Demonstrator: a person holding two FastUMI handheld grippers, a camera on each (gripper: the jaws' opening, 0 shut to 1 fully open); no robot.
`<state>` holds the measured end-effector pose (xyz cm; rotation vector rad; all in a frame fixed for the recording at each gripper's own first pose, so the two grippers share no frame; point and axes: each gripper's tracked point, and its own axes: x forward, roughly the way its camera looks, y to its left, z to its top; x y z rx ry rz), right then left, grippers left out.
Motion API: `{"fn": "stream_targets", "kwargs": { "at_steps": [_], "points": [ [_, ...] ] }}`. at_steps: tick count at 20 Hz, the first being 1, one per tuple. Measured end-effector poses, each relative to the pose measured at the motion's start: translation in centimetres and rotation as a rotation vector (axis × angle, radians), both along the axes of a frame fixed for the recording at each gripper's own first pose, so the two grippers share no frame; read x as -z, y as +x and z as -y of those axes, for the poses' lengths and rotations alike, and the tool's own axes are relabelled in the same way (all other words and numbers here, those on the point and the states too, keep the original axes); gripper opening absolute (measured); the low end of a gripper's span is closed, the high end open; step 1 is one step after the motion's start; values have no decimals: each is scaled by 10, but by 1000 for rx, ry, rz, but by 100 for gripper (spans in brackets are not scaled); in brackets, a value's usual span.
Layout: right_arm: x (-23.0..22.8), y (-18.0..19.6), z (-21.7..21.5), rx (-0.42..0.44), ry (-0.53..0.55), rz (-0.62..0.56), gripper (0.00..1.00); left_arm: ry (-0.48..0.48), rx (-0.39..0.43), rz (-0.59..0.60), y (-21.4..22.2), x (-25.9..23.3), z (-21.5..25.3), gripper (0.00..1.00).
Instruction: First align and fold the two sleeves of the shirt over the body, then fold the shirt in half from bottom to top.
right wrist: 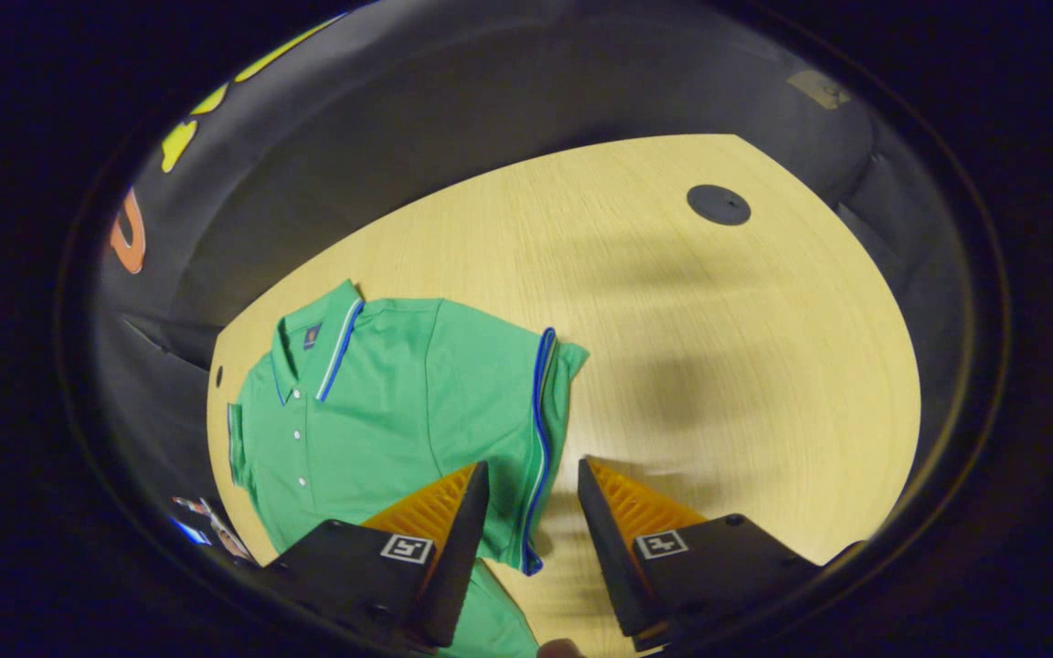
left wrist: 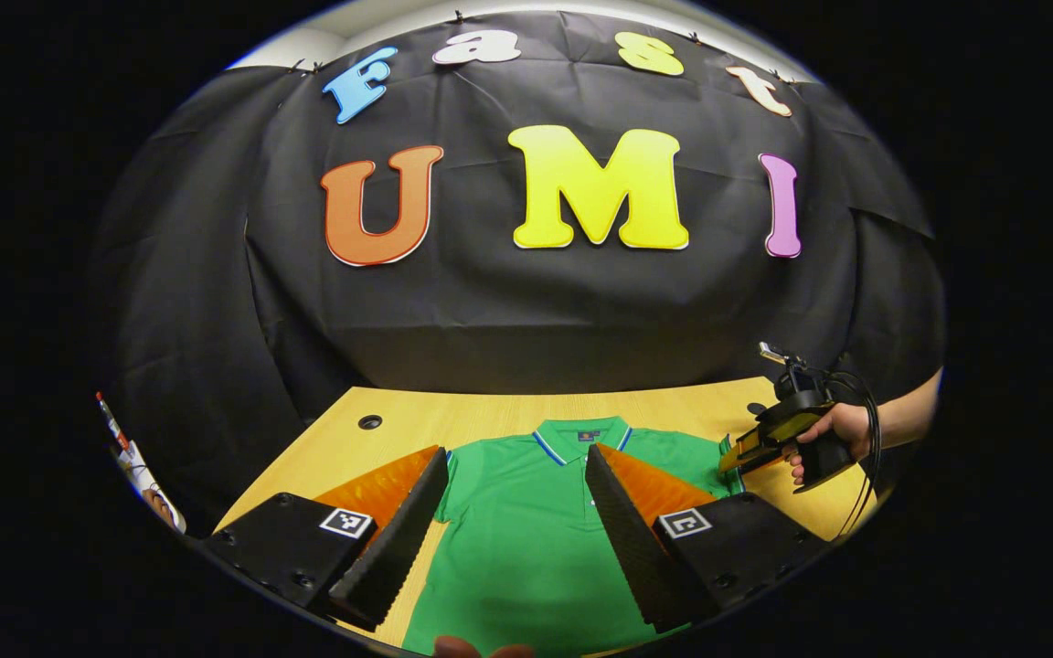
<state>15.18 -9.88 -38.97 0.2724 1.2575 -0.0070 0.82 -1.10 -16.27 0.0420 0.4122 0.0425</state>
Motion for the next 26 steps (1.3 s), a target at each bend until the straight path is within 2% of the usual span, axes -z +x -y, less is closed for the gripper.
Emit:
{"fn": "stream_targets", "kwargs": {
  "at_steps": [1,4,5,6,10,13,19,26],
  "points": [
    [2,-1,3,-8,-23,-3,59,1,-4,-6,-1,2,-1,98],
    [2,-3,0,5,-15,-28,16,1,-6,-6,-1,3,-3,98],
    [5,0,2,32,1,-30,20,4,-5,-5,0,3,-3,100],
    [3,-2,1,60,12,-37,4,4,-4,-4,-1,3,-4,97],
    [-14,3,1,110,61,-11,3,-11,-18,-15,-5,9,-12,100],
    [-39,11,-2,66,30,46,3,-45,-36,-25,-11,13,-14,98],
    [-60,21,-79,1,100,60,3,-63,-64,-33,-29,17,-33,98],
    [-36,13,-156,-50,117,-9,3,-75,-180,-57,-55,23,-90,98]
  ]
}}
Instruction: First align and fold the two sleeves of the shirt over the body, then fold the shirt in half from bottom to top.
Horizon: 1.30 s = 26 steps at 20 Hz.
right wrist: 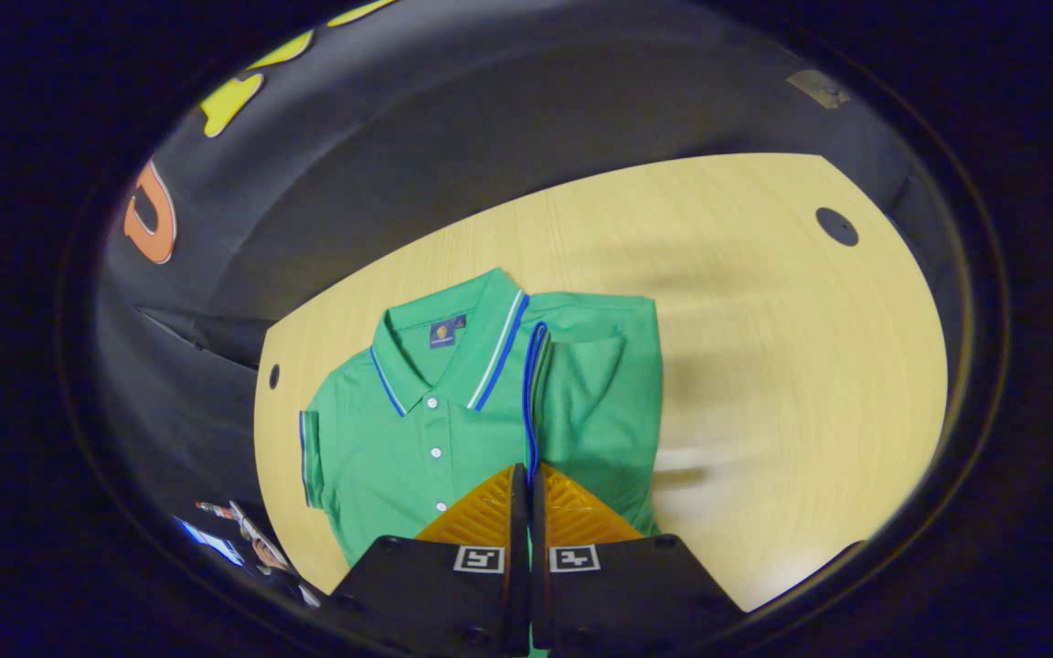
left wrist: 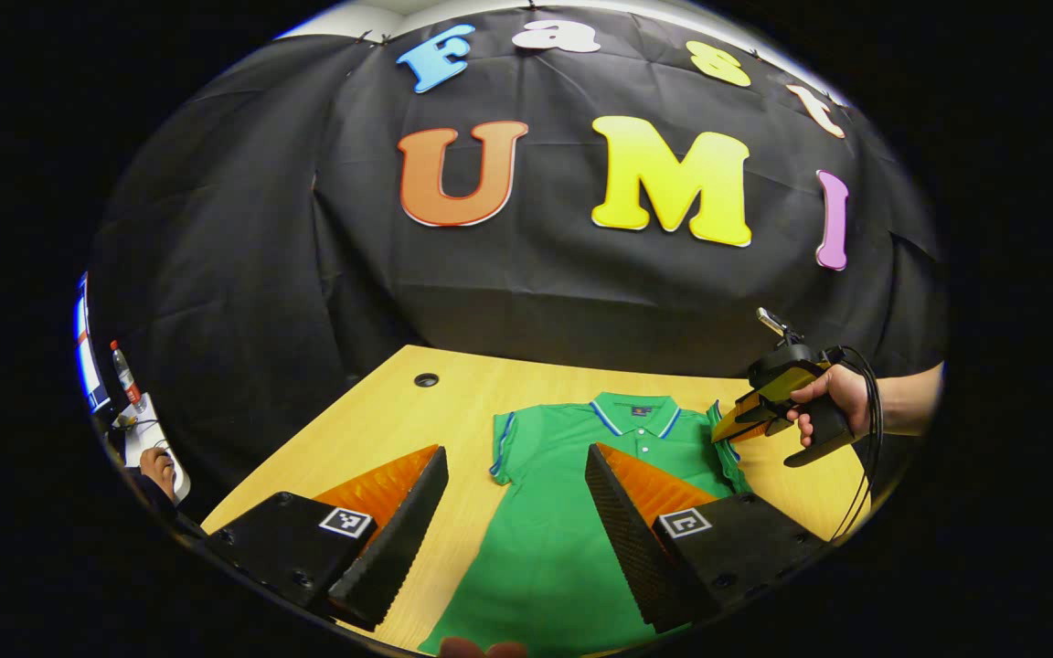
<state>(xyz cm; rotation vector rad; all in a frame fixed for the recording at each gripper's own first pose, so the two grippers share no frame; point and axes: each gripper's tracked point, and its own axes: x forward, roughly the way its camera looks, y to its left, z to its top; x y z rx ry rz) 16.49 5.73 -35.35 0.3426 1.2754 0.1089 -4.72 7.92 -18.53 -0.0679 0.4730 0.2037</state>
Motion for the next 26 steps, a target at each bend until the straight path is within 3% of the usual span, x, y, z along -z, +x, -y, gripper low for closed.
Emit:
{"fn": "stream_targets", "kwargs": {
  "at_steps": [6,8,9,12,13,16,21,26],
  "points": [
    [15,5,-39,-9,-5,-26,3,-20,-57,-27,-15,7,-29,98],
    [12,4,-53,-18,38,-32,3,-12,-53,-25,-16,6,-34,98],
    [12,3,-57,-22,51,-24,18,-9,-47,-30,-15,7,-37,98],
    [-6,4,-61,-41,75,27,41,-24,-14,-20,0,7,-38,98],
    [-14,1,-57,-51,74,41,43,-37,7,-25,8,10,-36,98],
    [-40,-17,-37,-79,63,66,84,-106,113,-89,32,26,-20,97],
    [-96,-62,3,-123,61,154,83,-204,255,-197,83,53,-11,98],
    [-118,-114,55,-136,10,201,83,-337,256,-313,129,100,-21,98]
  ]
}}
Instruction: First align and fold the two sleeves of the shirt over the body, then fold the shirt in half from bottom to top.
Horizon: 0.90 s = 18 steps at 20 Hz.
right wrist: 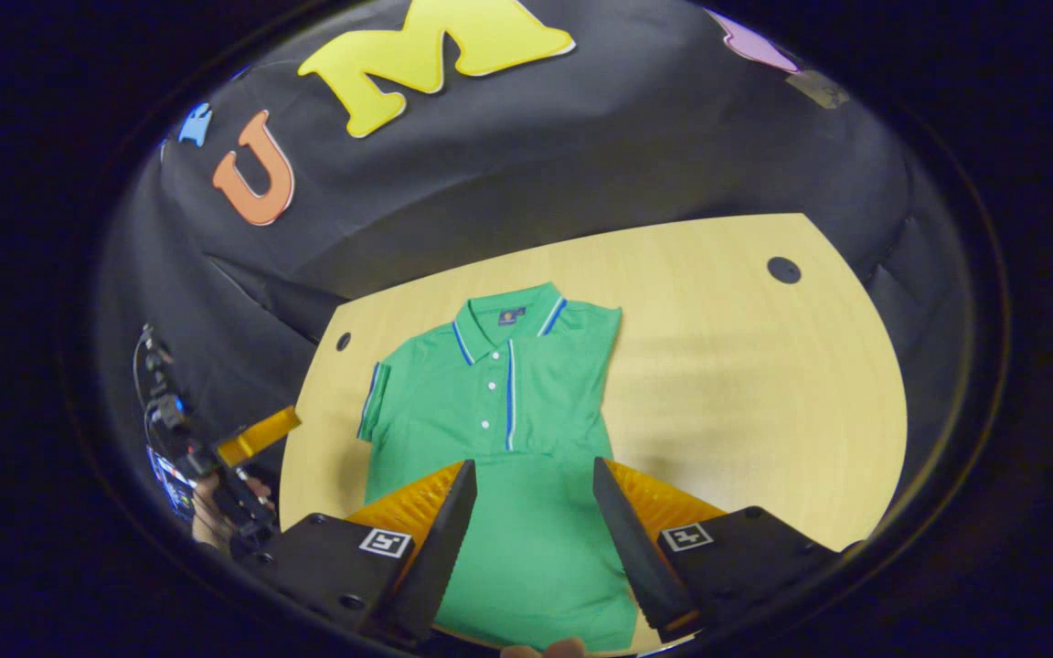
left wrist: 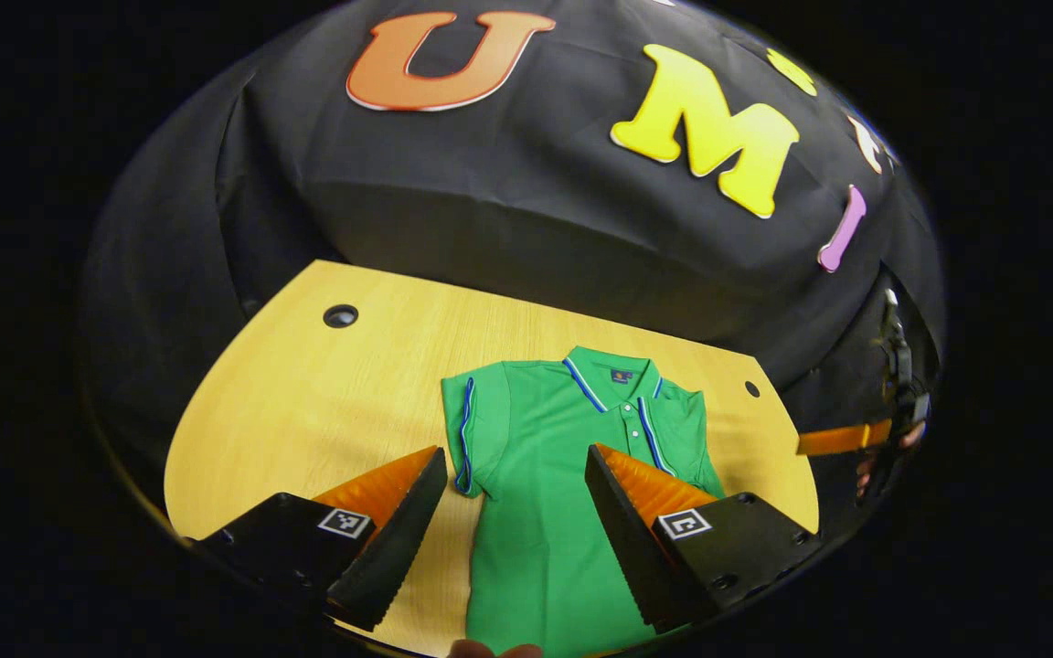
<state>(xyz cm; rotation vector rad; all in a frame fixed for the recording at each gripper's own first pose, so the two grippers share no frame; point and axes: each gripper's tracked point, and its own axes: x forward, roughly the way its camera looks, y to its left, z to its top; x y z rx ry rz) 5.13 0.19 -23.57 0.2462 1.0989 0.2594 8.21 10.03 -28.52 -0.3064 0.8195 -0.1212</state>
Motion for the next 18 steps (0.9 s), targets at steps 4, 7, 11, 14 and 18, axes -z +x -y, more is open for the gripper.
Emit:
{"fn": "stream_targets", "kwargs": {
  "at_steps": [4,7,11,14,18],
  "points": [
    [9,-49,27,-79,-93,-3,82,-59,-15,-153,15,49,-12,98],
    [8,-80,34,-111,-125,2,96,-51,-7,-208,28,75,-16,98],
    [2,-99,35,-84,-102,20,96,-10,24,-259,39,105,-14,93],
    [8,-106,42,-33,-62,-13,96,4,27,-283,48,116,-13,88],
    [2,-111,65,15,-73,-8,96,60,41,-324,54,132,-17,66]
  ]
}}
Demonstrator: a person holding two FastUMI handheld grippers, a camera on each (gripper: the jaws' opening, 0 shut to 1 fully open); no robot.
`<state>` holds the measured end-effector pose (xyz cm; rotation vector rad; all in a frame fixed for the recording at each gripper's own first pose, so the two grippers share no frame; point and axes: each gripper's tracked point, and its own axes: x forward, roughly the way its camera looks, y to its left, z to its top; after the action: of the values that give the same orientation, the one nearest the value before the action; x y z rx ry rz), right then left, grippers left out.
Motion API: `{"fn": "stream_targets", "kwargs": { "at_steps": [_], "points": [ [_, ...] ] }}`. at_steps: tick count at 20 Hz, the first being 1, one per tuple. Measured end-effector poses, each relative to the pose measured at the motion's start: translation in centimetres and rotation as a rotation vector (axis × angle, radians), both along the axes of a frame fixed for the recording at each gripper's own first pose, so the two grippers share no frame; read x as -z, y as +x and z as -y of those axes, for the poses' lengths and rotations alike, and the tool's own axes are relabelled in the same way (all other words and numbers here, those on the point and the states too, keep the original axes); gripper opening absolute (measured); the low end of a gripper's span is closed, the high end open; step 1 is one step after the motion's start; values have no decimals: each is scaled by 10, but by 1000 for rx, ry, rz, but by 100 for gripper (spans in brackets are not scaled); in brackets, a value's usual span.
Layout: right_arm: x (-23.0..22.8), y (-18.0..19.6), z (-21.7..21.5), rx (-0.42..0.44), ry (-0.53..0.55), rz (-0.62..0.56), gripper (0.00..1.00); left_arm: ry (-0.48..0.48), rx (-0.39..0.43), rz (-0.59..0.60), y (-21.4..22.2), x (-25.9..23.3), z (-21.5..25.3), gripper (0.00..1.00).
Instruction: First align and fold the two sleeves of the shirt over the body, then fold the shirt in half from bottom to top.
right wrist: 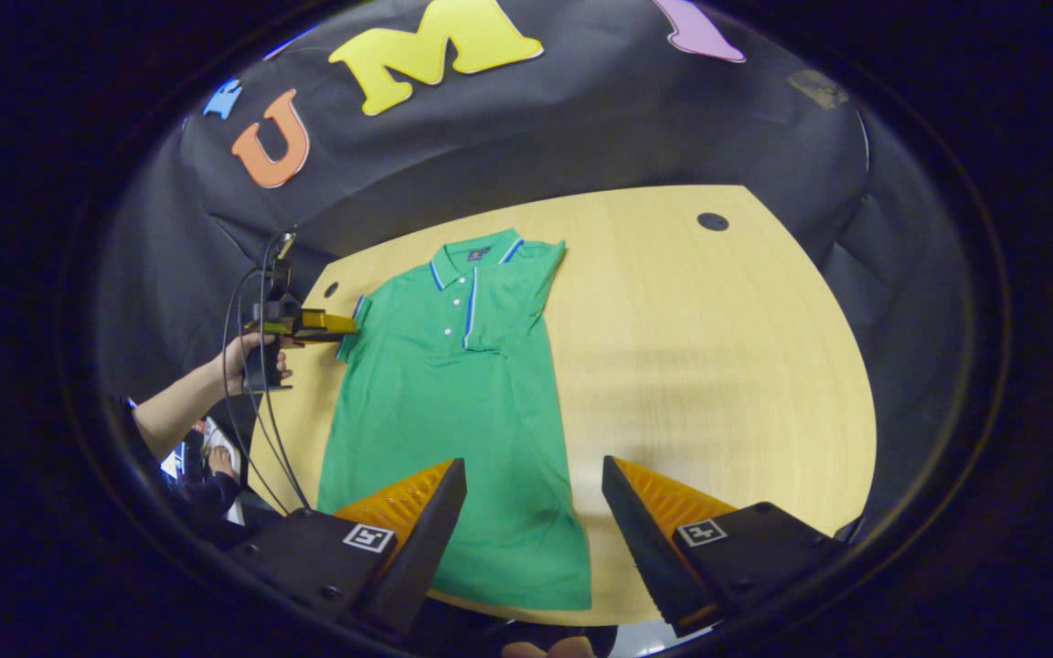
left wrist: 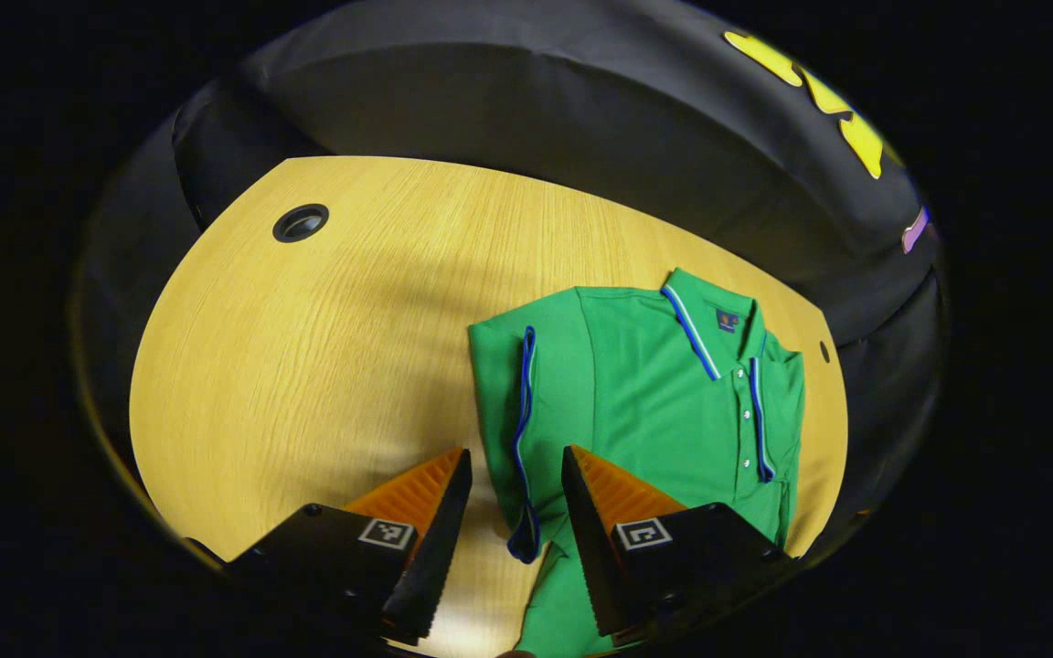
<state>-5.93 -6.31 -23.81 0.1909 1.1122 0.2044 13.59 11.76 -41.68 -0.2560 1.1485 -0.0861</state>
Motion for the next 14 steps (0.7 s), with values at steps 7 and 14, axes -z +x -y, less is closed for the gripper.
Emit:
{"fn": "stream_targets", "kwargs": {
  "at_steps": [7,14],
  "points": [
    [-3,2,15,48,-8,10,96,76,36,1,13,9,-3,17],
    [0,4,10,44,5,24,96,13,-26,37,14,-8,-2,5]
  ]
}}
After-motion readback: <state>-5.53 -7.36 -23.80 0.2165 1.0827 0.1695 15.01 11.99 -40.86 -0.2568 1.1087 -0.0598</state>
